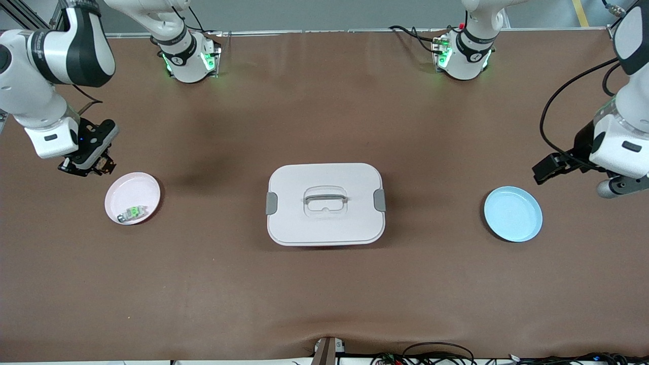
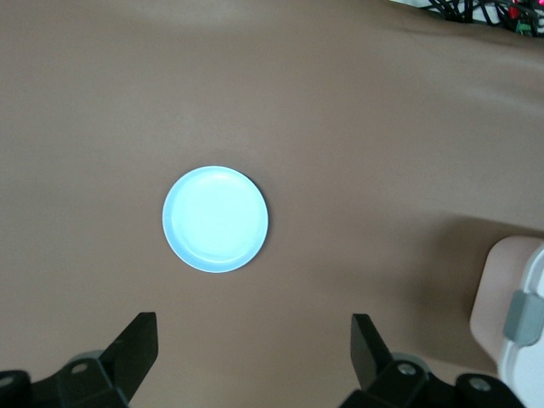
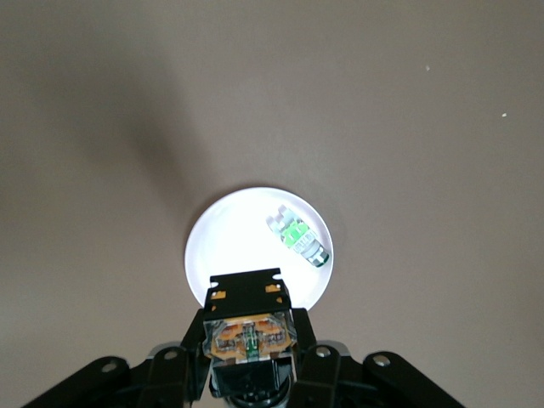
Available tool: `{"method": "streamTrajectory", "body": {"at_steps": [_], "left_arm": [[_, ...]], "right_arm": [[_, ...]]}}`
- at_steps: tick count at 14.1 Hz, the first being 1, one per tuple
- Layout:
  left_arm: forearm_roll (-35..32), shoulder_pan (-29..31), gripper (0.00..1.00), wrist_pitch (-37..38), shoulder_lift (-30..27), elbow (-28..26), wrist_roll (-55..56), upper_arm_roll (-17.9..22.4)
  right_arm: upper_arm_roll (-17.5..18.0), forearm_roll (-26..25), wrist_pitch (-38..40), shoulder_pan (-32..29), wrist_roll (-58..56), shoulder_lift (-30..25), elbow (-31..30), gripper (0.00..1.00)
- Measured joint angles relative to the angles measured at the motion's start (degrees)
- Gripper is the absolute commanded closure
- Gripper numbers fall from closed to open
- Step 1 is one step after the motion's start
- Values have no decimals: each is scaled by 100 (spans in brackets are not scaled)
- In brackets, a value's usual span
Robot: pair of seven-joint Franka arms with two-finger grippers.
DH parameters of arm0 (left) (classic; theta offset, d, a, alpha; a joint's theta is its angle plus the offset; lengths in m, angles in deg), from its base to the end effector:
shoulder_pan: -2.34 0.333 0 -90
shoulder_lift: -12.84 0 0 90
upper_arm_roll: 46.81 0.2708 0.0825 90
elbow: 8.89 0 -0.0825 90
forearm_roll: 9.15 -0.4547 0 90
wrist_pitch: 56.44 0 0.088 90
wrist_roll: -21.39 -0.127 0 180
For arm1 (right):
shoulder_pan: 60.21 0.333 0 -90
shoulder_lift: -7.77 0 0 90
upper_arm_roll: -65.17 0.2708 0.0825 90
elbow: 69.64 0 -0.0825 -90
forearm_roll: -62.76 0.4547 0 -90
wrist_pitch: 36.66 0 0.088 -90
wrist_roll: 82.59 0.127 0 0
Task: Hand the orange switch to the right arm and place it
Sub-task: 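Lower the switch onto the white plate with the right gripper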
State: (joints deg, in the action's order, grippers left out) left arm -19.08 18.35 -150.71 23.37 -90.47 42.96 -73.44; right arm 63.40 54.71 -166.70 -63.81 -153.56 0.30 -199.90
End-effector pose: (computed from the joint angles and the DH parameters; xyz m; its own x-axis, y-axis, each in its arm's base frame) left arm 0.6729 -0.0832 0.5387 0.9785 0.1876 0.0861 0.1934 -0.9790 -0.0640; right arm 0.5740 -0.0595 0.3207 0.3397 0.9381 -0.0680 0.9329 -0.3268 0.1516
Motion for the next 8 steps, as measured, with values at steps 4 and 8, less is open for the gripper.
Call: {"method": "streamTrajectory", "body": {"at_steps": [4,8], "left_arm": [[50,-597,0,219,-201,-7,-337,589],[307,-1425,0,361,-558,-264,-382,1422]], "right_arm": [[9,-1,-282,-152,-317,370,-93,88],[8,-2,-972,-453,-1054,968,-167,89]]}}
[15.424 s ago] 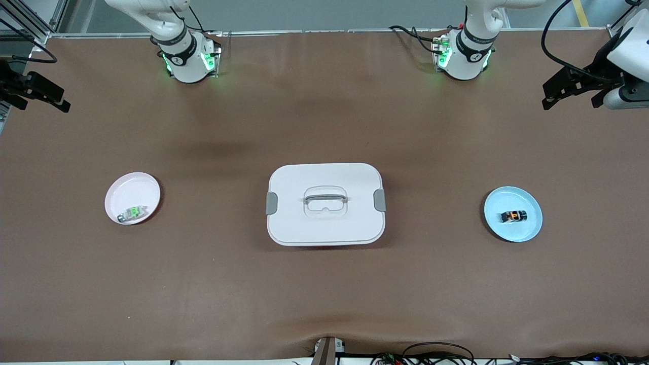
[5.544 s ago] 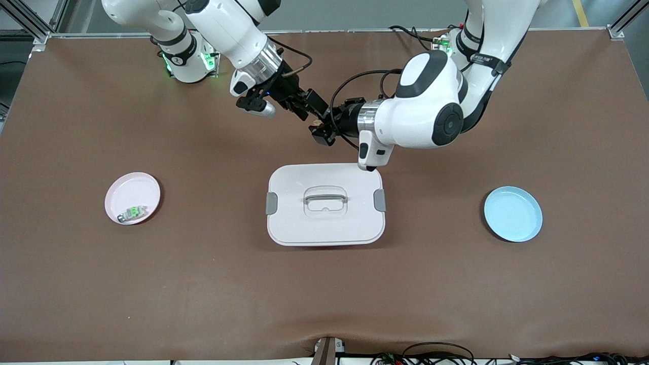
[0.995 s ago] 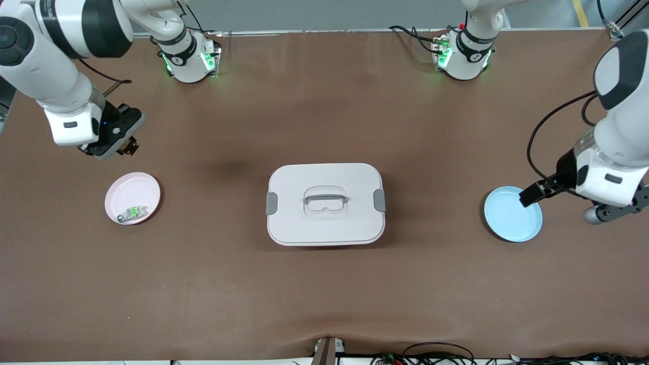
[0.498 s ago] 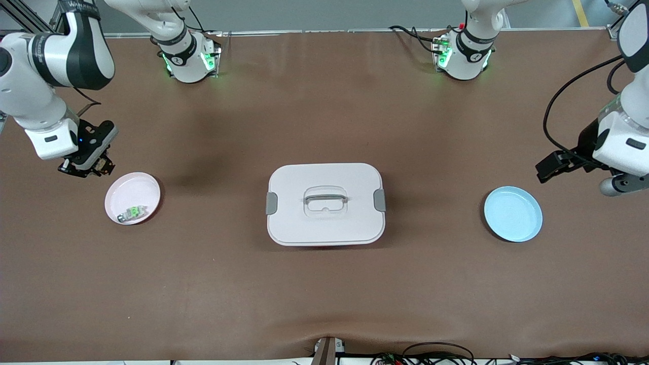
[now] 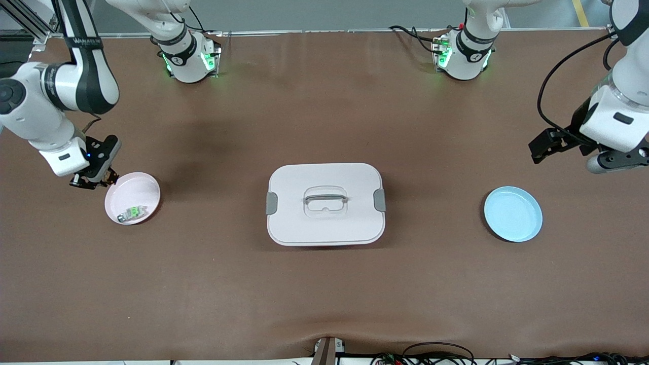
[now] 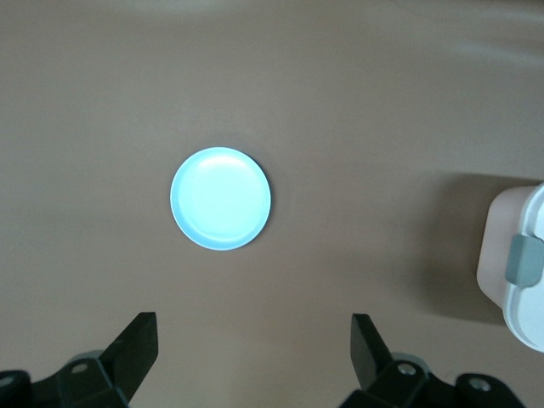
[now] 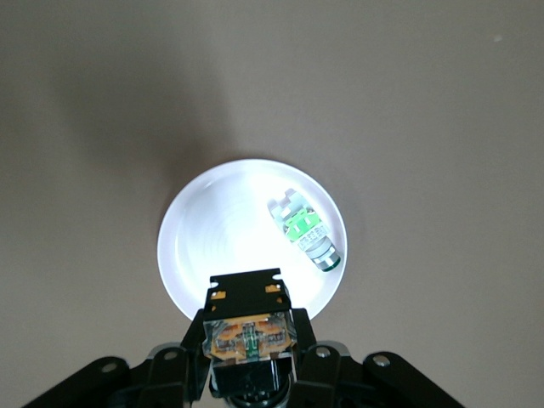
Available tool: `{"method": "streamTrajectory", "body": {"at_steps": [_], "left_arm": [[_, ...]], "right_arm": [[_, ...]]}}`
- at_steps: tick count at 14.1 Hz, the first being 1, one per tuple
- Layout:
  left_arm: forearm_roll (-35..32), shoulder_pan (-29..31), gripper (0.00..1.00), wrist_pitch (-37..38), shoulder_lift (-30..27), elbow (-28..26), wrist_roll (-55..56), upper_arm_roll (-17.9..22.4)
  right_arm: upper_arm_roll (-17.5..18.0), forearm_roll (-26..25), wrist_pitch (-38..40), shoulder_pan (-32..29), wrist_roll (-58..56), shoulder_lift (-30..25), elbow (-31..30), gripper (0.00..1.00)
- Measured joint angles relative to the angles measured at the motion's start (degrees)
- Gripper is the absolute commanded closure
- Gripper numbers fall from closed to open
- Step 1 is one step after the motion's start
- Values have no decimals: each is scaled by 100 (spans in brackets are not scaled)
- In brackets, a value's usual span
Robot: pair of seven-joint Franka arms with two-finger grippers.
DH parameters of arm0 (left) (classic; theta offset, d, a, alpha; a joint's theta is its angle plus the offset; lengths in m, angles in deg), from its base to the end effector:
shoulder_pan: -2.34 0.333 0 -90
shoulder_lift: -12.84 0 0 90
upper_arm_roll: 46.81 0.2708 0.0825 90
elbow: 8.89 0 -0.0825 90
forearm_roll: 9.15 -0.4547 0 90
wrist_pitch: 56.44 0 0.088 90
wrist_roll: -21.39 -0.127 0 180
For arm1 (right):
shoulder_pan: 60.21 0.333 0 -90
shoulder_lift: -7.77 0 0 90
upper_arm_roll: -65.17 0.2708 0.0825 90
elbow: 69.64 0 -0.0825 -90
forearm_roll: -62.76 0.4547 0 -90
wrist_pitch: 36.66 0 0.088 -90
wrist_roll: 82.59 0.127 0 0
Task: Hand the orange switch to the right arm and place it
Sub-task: 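Lower the switch onto the white plate with the right gripper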
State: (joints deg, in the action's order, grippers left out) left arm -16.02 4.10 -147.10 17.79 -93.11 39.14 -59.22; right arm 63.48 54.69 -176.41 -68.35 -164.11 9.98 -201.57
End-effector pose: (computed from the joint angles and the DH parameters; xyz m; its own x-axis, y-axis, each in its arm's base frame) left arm 0.6423 -0.1006 0.5620 0.9908 0.1222 0.0575 0.1270 -0.9880 -0.0878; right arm 0.5679 -0.1006 0.2253 0.2184 0.9720 -0.0872 0.9721 -0.2089 0.1062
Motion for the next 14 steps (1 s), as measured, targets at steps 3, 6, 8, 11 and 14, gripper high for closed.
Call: {"method": "streamTrajectory", "body": {"at_steps": [3,6,8,11,14], "left_arm": [[35,-8,0,13,-391,-407,-300,165],[210,-6,0,16,-756,-758,-569,387],[227,-2,0,16,-881,-860,-658,433],[228,2,0,16,-910,-900,-767,434],[229,-1,0,16,-910,-909,-773,427]], "right_arm": [[1,0,-460,-58,-93,352,-156,87],[9,0,-642,-58,-96,563,-296,87],[9,-12,-700,-59,-99,729,-305,87],[-1,-151,-754,-88,-100,878,-309,87],[-2,-217,-971,-127,-101,943,-381,87]]}}
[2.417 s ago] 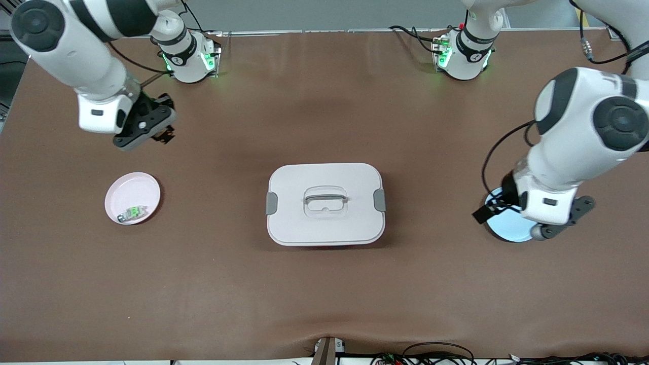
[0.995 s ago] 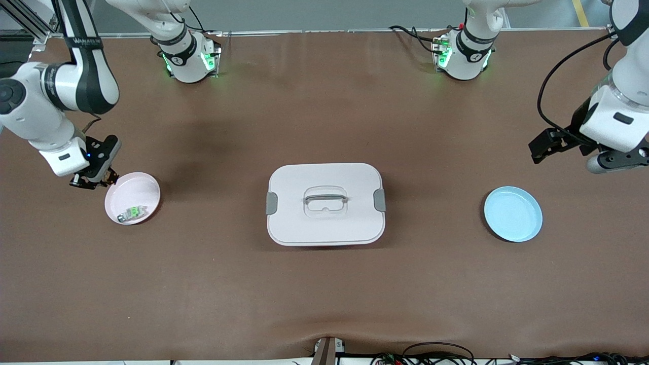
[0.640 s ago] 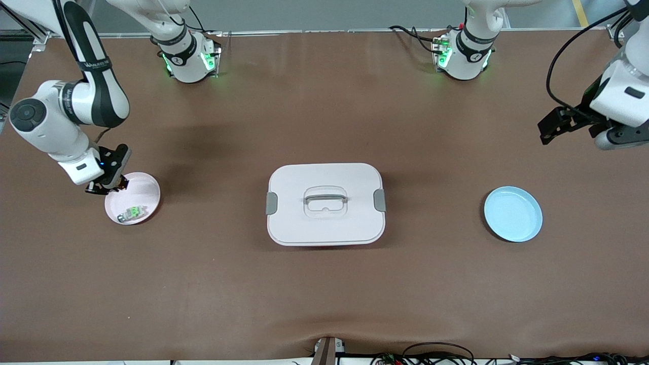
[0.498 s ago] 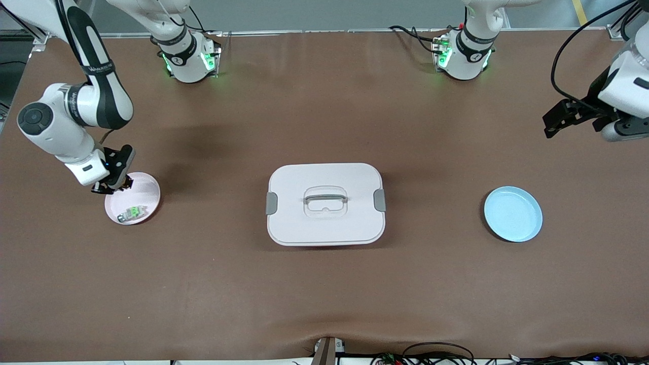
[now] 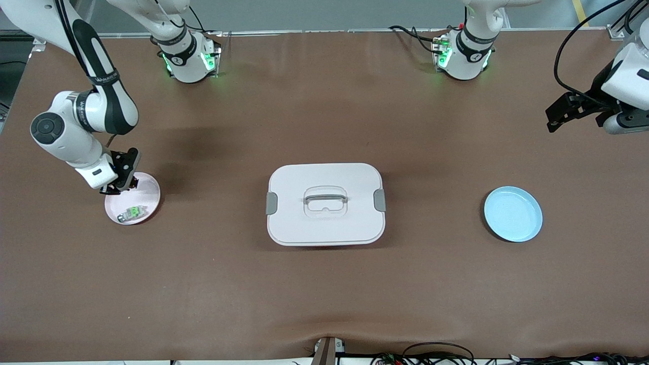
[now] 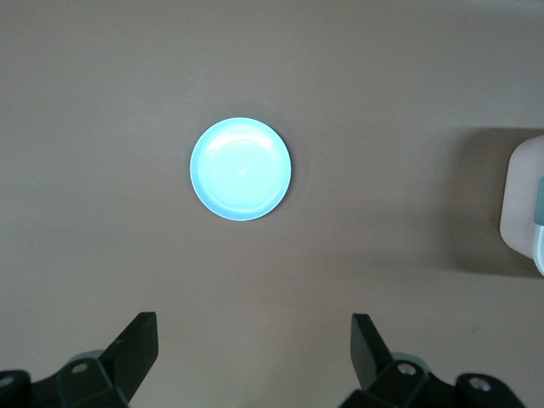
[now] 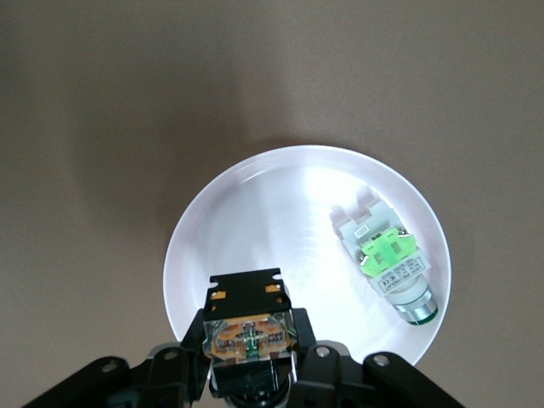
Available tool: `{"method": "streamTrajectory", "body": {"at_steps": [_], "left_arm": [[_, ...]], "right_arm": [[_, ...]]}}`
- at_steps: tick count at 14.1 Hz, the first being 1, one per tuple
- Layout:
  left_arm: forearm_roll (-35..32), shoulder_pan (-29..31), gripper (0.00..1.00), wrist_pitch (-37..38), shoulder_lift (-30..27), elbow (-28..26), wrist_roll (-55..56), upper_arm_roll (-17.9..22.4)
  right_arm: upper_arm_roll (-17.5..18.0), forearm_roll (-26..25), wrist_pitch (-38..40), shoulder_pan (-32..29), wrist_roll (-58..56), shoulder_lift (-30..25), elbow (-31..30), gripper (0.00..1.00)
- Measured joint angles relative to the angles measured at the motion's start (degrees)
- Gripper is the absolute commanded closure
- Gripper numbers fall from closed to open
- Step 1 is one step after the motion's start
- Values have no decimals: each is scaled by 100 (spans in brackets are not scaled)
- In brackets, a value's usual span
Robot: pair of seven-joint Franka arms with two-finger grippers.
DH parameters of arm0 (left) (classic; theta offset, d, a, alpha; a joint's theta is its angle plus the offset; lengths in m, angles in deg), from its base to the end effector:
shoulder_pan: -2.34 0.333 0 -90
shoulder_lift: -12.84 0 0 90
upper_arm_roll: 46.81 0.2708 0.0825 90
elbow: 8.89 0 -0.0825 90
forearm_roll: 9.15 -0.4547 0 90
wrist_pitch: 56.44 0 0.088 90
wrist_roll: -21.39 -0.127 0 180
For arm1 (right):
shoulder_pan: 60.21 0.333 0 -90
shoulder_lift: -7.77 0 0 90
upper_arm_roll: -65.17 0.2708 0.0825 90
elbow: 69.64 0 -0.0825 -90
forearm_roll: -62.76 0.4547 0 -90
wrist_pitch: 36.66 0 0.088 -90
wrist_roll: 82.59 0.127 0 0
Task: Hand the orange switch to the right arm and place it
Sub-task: 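Lower the switch onto the white plate with the right gripper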
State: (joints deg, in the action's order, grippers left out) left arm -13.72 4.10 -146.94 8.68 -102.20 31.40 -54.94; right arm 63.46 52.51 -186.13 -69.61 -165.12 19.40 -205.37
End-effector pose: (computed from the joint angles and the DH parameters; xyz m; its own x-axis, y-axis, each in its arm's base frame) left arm 0.6043 -0.0596 0.5735 0.9973 0.0623 0.0381 0.0653 -0.9943 -0.0846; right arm 0.5326 -0.1035 0.1195 0.1714 0.9804 -0.0973 0.9849 -0.1680 0.0416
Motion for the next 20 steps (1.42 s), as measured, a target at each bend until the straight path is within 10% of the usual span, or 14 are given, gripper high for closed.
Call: {"method": "streamTrajectory", "body": {"at_steps": [15,18,20], "left_arm": [[5,-26,0,13,44,-52,-1,-64],[16,-28,0,13,42,-35,-11,-101],[71,-29,0,15,40,-28,-11,-180]], "right_arm": [[-67,-146,-905,-39,8,557,-224,73],[-85,-146,-917,-53,7,575,-225,49],[-88,-147,-923,-55,8,575,-225,0]]}}
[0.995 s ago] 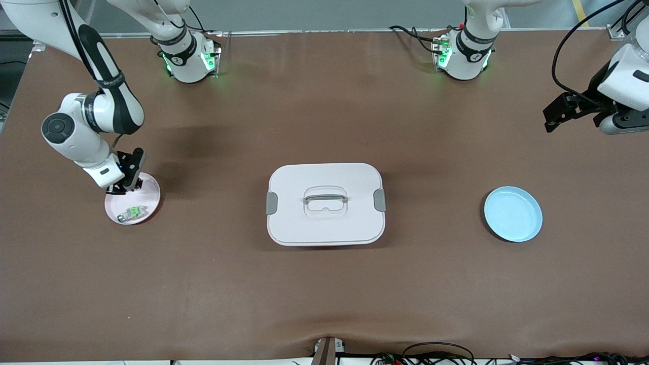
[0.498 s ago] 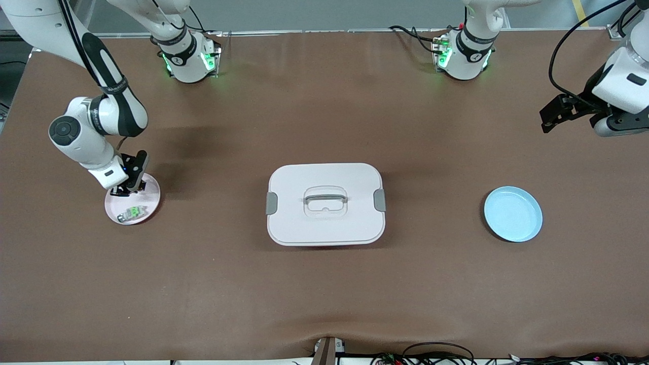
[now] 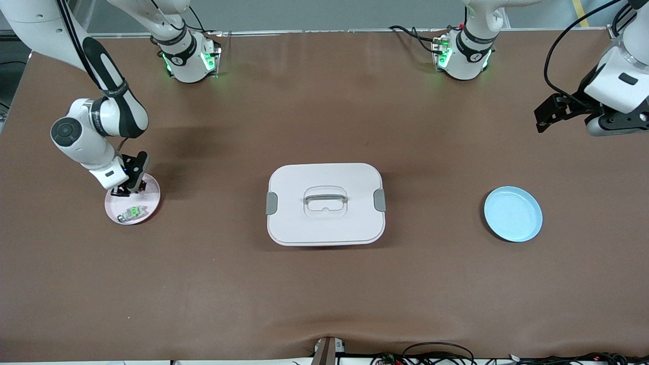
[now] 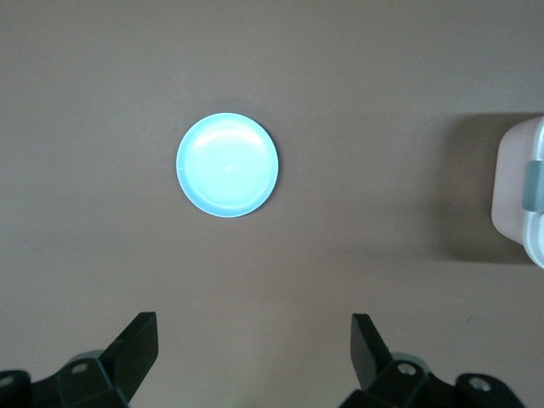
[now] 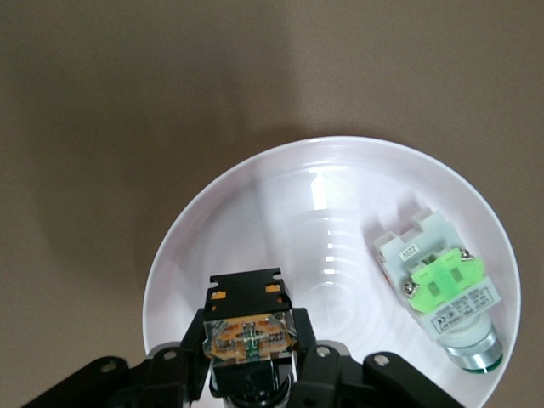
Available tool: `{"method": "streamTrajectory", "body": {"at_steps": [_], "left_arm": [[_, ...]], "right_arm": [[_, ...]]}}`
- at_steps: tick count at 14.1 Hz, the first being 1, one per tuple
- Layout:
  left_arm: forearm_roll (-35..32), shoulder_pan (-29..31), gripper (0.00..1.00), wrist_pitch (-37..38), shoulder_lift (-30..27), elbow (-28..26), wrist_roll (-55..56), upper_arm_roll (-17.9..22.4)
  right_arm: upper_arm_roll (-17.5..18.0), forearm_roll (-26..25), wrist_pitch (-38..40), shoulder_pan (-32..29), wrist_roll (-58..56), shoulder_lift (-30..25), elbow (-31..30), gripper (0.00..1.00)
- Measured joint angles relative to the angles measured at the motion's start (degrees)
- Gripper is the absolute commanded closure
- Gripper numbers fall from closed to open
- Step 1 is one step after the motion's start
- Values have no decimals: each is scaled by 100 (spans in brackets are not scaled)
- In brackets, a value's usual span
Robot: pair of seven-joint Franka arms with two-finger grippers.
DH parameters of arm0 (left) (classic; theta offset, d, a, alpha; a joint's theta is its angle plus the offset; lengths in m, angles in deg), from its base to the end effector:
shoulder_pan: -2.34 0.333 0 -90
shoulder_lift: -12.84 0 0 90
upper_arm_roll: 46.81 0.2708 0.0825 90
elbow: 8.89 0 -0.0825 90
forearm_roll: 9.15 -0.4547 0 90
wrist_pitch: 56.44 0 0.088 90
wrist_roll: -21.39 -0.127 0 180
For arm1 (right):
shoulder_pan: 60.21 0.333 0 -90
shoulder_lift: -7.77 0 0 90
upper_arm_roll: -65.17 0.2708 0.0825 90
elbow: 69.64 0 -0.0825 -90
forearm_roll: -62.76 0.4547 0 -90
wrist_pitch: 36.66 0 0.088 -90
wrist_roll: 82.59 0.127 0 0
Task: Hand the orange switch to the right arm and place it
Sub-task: 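Lower the switch onto the white plate with the right gripper, then open the right gripper and raise it away from the white plate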
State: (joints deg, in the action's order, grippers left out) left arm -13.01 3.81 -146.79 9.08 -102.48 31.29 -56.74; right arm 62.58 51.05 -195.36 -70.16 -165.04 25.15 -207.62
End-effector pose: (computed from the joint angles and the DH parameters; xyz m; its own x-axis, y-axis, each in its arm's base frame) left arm 0.6027 -0.0835 0.5661 0.9995 0.0245 0.0215 0.0261 -0.9968 -0.0760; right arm 0.5075 -0.1080 0.0660 0.1612 0.9827 -0.0907 0.9859 -0.1561 0.0604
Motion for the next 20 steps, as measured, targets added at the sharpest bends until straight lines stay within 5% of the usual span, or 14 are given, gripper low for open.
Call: {"method": "streamTrajectory", "body": {"at_steps": [10,20], "left_arm": [[168,25,0,203,-24,12,0,-8],[168,26,0,273,-40,16,0,6]], "right_arm": [[-11,-1,-60,-52,503,-205,91,0],[22,-49,-68,-67,7263,-485,104,0]]}}
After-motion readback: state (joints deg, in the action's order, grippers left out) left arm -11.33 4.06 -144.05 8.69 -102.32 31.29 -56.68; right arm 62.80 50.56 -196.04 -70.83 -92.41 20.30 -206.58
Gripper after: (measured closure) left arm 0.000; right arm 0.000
